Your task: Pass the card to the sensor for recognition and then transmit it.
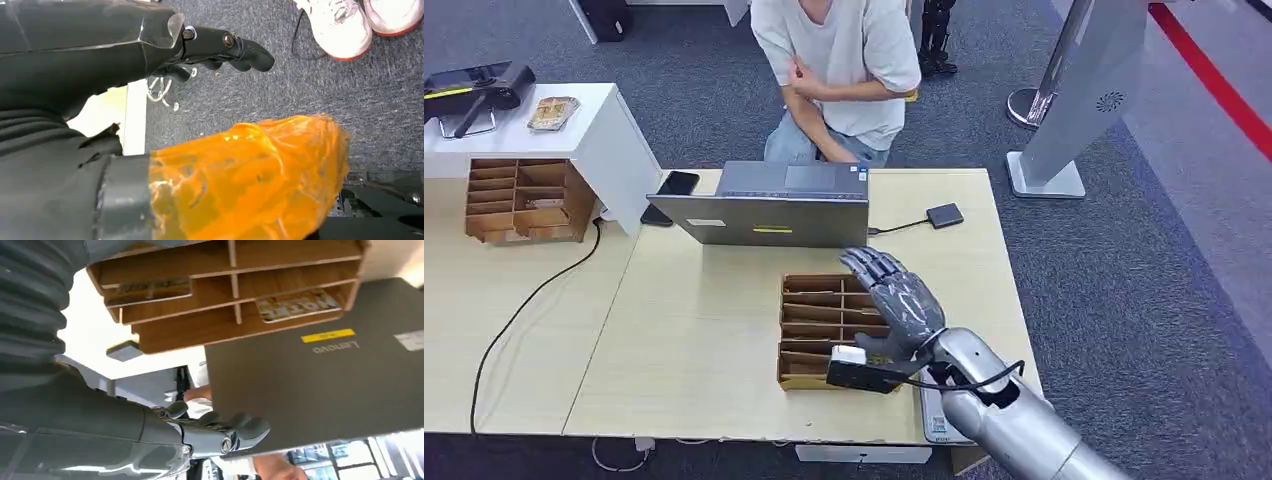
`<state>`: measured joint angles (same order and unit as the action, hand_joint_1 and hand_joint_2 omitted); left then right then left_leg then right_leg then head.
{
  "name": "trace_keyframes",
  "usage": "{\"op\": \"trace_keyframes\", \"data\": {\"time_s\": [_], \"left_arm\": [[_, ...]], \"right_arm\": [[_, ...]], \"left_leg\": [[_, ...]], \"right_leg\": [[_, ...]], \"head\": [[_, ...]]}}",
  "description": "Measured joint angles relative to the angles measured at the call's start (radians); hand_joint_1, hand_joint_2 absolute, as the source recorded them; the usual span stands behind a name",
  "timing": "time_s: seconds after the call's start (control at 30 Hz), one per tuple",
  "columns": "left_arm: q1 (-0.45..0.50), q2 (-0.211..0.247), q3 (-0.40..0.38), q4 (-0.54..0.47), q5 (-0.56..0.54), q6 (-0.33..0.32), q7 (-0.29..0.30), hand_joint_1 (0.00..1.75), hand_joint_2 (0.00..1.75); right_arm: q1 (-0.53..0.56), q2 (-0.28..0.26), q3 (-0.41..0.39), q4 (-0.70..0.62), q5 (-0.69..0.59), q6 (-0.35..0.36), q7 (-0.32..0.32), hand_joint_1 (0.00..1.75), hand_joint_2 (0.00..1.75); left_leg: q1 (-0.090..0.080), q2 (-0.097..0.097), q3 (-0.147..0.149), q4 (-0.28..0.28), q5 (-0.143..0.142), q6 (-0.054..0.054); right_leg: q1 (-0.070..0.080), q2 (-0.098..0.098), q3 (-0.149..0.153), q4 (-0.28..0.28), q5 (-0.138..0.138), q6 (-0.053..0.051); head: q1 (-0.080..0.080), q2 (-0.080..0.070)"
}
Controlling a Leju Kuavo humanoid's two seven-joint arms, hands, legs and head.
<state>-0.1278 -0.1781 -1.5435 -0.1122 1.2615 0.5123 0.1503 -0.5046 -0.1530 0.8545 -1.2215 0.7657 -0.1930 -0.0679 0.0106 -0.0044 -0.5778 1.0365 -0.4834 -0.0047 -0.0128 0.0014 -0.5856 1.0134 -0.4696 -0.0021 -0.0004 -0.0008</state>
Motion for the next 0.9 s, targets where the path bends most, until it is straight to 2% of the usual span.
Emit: {"op": "trace_keyframes", "data": {"time_s": [0.23, 0.63, 0.73, 0.8, 0.83, 0.9], "left_arm": [[0.0, 0.0, 0.0, 0.0, 0.004, 0.001, 0.0, 0.0, 0.0], [0.0, 0.0, 0.0, 0.0, 0.007, 0.001, 0.0, 0.0, 0.0], [0.0, 0.0, 0.0, 0.0, 0.007, 0.001, 0.0, 0.0, 0.0], [0.0, 0.0, 0.0, 0.0, 0.008, 0.001, 0.0, 0.0, 0.0], [0.0, 0.0, 0.0, 0.0, 0.008, 0.001, 0.0, 0.0, 0.0], [0.0, 0.0, 0.0, 0.0, 0.008, 0.001, 0.0, 0.0, 0.0]], "right_arm": [[-0.002, -0.008, 0.007, 0.018, 0.039, -0.007, 0.033, 0.0, 1.75], [-0.008, -0.009, 0.011, 0.04, 0.054, -0.007, 0.045, 0.03, 1.75], [-0.009, -0.01, 0.011, 0.043, 0.054, -0.006, 0.045, 0.23, 1.75], [-0.01, -0.01, 0.011, 0.045, 0.054, -0.006, 0.045, 0.24, 1.75], [-0.01, -0.01, 0.011, 0.045, 0.054, -0.006, 0.045, 0.31, 1.75], [-0.011, -0.01, 0.011, 0.045, 0.054, -0.006, 0.045, 0.58, 1.75]], "left_leg": [[0.0, 0.0, 0.0, 0.0, 0.0, 0.0], [0.0, 0.0, 0.0, 0.0, 0.0, 0.0], [0.0, 0.0, 0.0, 0.0, 0.0, 0.0], [0.0, 0.0, 0.0, 0.0, 0.0, 0.0], [0.0, 0.0, 0.0, 0.0, 0.0, 0.0], [0.0, 0.0, 0.0, 0.0, 0.0, 0.0]], "right_leg": [[0.0, 0.0, 0.0, 0.0, 0.0, 0.0], [0.0, 0.0, 0.0, 0.0, 0.0, 0.0], [0.0, 0.0, 0.0, 0.0, 0.0, 0.0], [0.0, 0.0, 0.0, 0.0, 0.0, 0.0], [0.0, 0.0, 0.0, 0.0, 0.0, 0.0], [0.0, 0.0, 0.0, 0.0, 0.0, 0.0]], "head": [[0.0, 0.0], [0.0, 0.0], [0.0, 0.0], [0.0, 0.0], [0.0, 0.0], [0.0, 0.0]]}}
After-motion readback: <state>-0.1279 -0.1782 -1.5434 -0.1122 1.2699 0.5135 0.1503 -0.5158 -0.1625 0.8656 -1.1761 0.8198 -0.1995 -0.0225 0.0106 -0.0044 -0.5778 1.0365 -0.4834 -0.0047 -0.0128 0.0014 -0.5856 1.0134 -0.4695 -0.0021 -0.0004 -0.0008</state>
